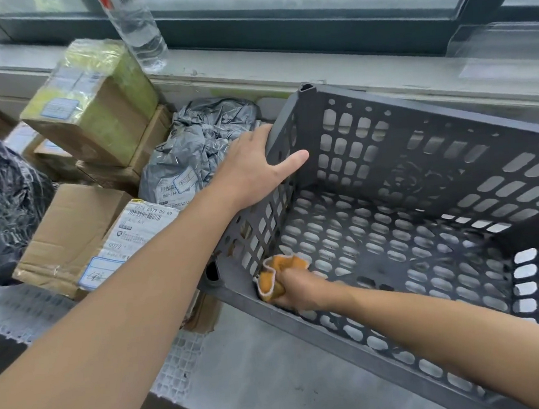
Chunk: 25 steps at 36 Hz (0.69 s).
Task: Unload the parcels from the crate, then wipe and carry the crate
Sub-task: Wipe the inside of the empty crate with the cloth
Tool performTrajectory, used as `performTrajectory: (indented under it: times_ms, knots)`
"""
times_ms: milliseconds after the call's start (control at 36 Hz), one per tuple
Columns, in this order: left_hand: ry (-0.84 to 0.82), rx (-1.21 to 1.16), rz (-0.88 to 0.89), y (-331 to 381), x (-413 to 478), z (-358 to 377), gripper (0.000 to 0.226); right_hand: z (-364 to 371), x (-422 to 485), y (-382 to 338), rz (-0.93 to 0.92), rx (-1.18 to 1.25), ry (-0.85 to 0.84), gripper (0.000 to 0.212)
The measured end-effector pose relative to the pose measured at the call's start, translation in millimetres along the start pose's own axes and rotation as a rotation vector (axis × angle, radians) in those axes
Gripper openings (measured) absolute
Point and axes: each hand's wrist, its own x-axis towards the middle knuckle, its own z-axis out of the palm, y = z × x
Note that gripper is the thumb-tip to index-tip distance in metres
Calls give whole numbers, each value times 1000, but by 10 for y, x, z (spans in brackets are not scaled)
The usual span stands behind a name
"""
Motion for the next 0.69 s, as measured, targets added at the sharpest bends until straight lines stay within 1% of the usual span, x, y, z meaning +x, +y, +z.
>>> performTrajectory:
  times_ms: [56, 83, 111, 167, 222, 306, 333, 389, 417, 472, 500, 583, 639, 694]
  knots:
    - [4, 19, 5, -1, -2, 3, 89, -107, -52, -48, -23, 7, -24, 37]
    - [3, 31, 4, -6, -3, 12, 89, -196, -96, -87, -26, 5, -8, 42]
    - [6, 43, 2, -12, -5, 16, 90, -303, -135, -122, 12, 17, 13, 39]
    - [16, 79, 15, -15, -2, 6, 93, -569, -202, -160, 74, 109, 93, 23]
    - [8, 139, 40, -3, -10, -14, 96, -828, -214, -150, 145, 211, 244, 22]
    - [-1, 209, 70, 33, -12, -47, 93, -1166, -149, -6, 264, 403, 500, 34]
    - [0, 211, 72, 45, 5, -59, 92, -1255, -124, 58, 317, 432, 562, 32]
    - [1, 194, 66, 76, 61, -71, 89, -1364, -20, 208, 414, 551, 655, 18]
    - [0, 186, 60, 95, 96, -65, 87, -1381, 46, 280, 465, 666, 673, 20]
    - [-9, 179, 42, 128, 139, -39, 86, -1377, 159, 348, 561, 928, 641, 31]
    - [-13, 171, 33, 138, 151, -24, 87, -1371, 206, 345, 583, 1023, 628, 33]
    - [-2, 165, 40, 125, 171, 2, 93, -1388, 381, 300, 631, 1188, 628, 32]
    - [9, 184, 64, 124, 166, -1, 98, -1443, 487, 206, 621, 1266, 624, 29]
    - [17, 206, 78, 134, 154, -1, 100, -1522, 565, 106, 603, 1344, 654, 19]
